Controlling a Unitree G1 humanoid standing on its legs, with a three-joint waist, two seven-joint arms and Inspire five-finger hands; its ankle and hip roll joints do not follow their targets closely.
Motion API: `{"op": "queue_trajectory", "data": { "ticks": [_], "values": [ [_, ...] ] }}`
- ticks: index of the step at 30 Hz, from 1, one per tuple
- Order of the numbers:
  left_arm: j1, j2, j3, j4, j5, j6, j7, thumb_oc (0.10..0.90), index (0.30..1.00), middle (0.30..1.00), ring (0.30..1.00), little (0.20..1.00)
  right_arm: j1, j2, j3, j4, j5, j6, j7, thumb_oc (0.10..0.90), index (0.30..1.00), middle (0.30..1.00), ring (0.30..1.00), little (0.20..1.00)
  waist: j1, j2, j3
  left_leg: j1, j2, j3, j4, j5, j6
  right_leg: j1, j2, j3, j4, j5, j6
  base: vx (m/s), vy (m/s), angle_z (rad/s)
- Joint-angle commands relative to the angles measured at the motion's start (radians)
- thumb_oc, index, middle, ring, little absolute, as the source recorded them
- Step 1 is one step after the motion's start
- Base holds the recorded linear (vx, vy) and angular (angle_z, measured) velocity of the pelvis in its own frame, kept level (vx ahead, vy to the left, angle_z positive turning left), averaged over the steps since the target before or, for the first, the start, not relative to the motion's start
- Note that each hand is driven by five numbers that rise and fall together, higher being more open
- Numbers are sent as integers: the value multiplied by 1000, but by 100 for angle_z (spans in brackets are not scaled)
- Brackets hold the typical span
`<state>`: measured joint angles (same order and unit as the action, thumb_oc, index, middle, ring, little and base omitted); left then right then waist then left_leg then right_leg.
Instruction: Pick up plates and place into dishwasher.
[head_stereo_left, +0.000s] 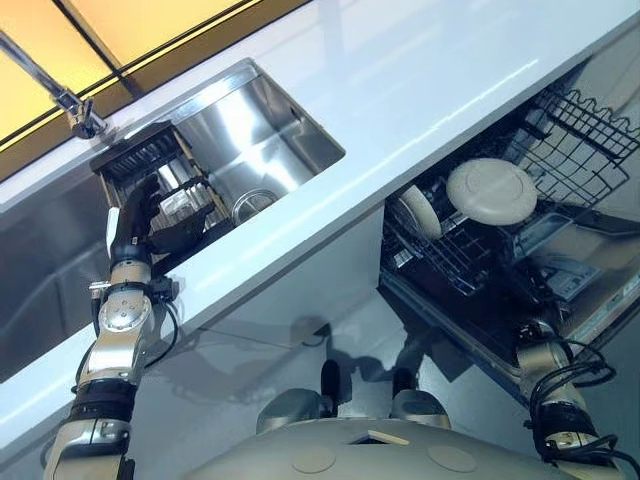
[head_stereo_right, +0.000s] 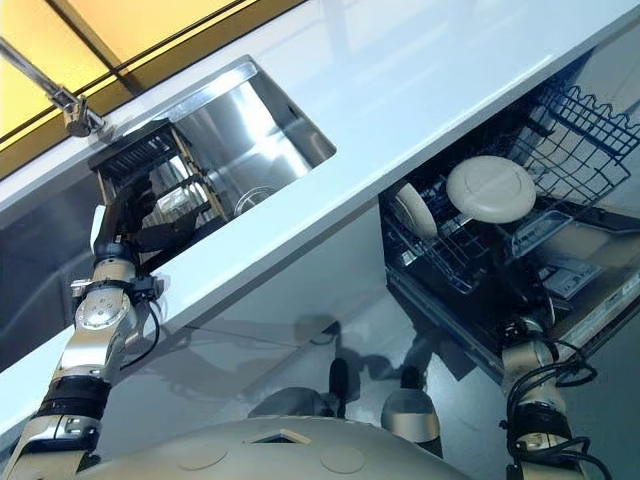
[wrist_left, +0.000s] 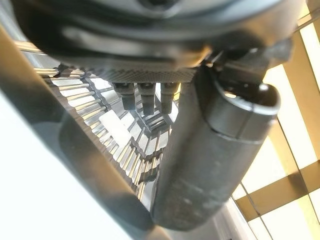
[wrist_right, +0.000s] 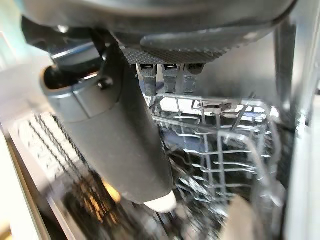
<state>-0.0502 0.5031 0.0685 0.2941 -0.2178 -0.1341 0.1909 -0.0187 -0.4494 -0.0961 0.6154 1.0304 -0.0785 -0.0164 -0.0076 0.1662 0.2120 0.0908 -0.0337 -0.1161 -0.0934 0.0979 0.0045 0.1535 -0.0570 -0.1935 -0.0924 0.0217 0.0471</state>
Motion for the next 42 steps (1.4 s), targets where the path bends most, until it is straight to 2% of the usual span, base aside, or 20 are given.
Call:
{"op": "queue_trajectory", "data": {
  "ticks": [1,4,6,8,9,13,15,23,28,35,42],
  "values": [
    [-85,66,-61,38,2,-55,37,800,900,900,900,900,-447,95,268,-310,-70,30,335,800,900,900,900,900,103,-44,-23,9,-70,9,41,-120,18,-75,32,-26,186,-170,-34,55,-30,18],
    [-103,61,-83,62,10,-65,31,800,900,900,900,900,-540,138,391,-399,-47,83,383,800,900,900,900,900,127,-64,-28,2,-74,-4,51,-121,20,-68,34,-34,178,-167,-39,58,-40,10],
    [-112,59,-94,92,13,-88,24,800,900,900,900,900,-588,164,463,-465,-62,61,390,800,900,900,900,900,140,-76,-33,-2,-76,-10,59,-123,19,-63,35,-38,175,-167,-41,72,-31,10],
    [-120,52,-105,115,20,-109,19,800,900,900,900,900,-636,187,500,-493,-64,2,296,800,900,900,900,900,153,-84,-41,-2,-80,-18,63,-126,19,-57,38,-40,174,-169,-41,65,-8,4],
    [-120,51,-104,113,22,-111,16,800,900,900,900,900,-648,196,494,-501,-70,-5,234,800,900,900,900,900,156,-87,-44,-2,-81,-21,64,-127,21,-56,40,-40,176,-170,-42,40,5,-6],
    [-95,53,-84,72,22,-99,2,800,900,900,900,900,-602,178,434,-481,-259,27,35,800,900,900,900,900,157,-89,-53,2,-83,-28,61,-127,29,-58,46,-33,185,-173,-42,10,5,-1],
    [-58,49,-53,45,26,-101,-12,800,900,900,900,900,-513,144,371,-433,-345,10,19,800,900,900,900,900,151,-91,-59,9,-84,-26,59,-131,33,-58,48,-27,188,-172,-38,7,7,2],
    [68,18,29,-29,44,-128,-16,800,900,900,900,900,-133,57,149,-191,-436,-50,120,800,900,900,900,900,98,-92,-69,42,-79,22,35,-144,42,-47,53,4,170,-160,-16,-3,19,4],
    [110,13,91,-48,35,-133,-22,800,900,900,900,900,25,48,42,-121,-568,-108,122,800,900,900,900,900,38,-95,-62,57,-75,67,20,-152,45,-52,55,32,150,-145,1,-29,11,-17],
    [99,17,112,-41,17,-127,-29,800,900,900,900,900,84,26,-41,-63,-598,-135,83,800,900,900,900,900,-13,-97,-46,63,-70,108,18,-164,47,-67,54,67,145,-134,17,-46,-11,-20],
    [55,31,89,-37,1,-131,-28,800,900,900,900,900,46,-21,-106,-122,-671,-211,-107,800,900,900,900,900,-41,-92,-40,62,-62,132,25,-175,50,-86,53,86,161,-137,26,-58,-33,-20]
  ]
}}
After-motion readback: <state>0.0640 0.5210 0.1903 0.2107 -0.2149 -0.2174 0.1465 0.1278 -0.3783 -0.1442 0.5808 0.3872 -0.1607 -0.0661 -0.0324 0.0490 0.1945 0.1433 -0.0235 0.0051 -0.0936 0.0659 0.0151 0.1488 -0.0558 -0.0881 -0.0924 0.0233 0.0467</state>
